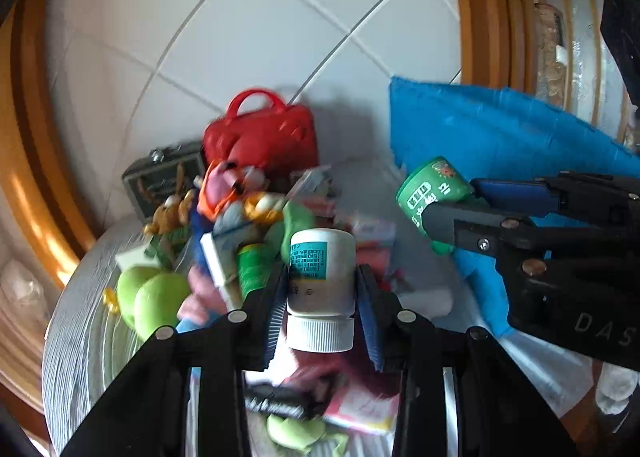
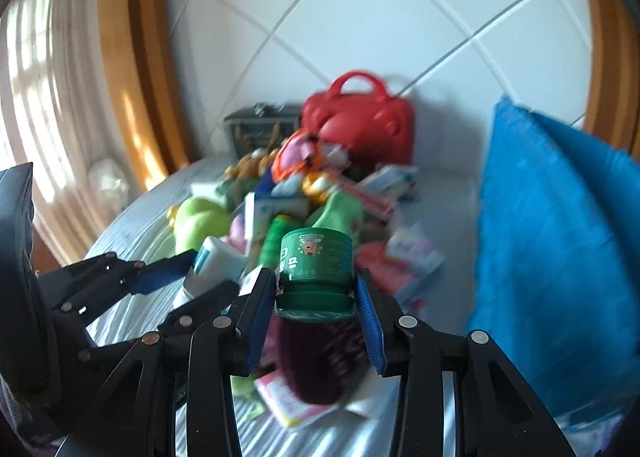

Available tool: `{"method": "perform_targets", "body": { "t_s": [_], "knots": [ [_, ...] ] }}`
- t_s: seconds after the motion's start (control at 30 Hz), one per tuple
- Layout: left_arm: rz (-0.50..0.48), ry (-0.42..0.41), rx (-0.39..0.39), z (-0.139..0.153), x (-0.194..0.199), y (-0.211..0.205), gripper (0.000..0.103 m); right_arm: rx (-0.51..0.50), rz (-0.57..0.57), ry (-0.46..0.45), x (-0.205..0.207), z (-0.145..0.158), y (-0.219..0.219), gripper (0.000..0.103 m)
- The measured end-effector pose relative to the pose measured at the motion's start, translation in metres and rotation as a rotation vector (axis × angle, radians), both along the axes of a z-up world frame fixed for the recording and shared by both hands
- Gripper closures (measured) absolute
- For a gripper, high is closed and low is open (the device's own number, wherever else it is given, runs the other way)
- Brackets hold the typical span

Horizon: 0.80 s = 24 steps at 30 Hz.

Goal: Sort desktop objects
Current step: 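Carry the white bottle and green jar in both grippers over the crate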

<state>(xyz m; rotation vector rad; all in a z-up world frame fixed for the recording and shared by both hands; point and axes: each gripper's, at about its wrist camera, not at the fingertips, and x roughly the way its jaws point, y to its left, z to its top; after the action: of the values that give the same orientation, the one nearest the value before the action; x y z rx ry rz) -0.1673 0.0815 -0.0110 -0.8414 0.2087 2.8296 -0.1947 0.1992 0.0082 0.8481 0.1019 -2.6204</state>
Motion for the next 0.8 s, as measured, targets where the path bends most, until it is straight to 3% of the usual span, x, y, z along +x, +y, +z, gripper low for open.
{"method": "perform_targets", "body": {
  "t_s": [0.2,0.43,0.6,0.8],
  "knots": [
    [-0.067,0.108,0.0,0.053,-0.017,0.072,0.069,0.03,-0.13,0.156,-0.001,0.057,0.073,0.063],
    [-0.142,0.159,0.019,0.094,-0.038,0.172,0.069,0.075,-0.303,0.21,-0.011,0.086,0.177,0.063],
    [-0.195,0.073,0.01,0.106,-0.074,0.249,0.069,0.121,-0.376,0.126,-0.049,0.09,0.245,0.063],
    [-0.214,-0.145,-0.045,0.094,-0.138,0.32,0.069,0.163,-0.384,-0.077,-0.105,0.073,0.302,0.063]
  ]
}}
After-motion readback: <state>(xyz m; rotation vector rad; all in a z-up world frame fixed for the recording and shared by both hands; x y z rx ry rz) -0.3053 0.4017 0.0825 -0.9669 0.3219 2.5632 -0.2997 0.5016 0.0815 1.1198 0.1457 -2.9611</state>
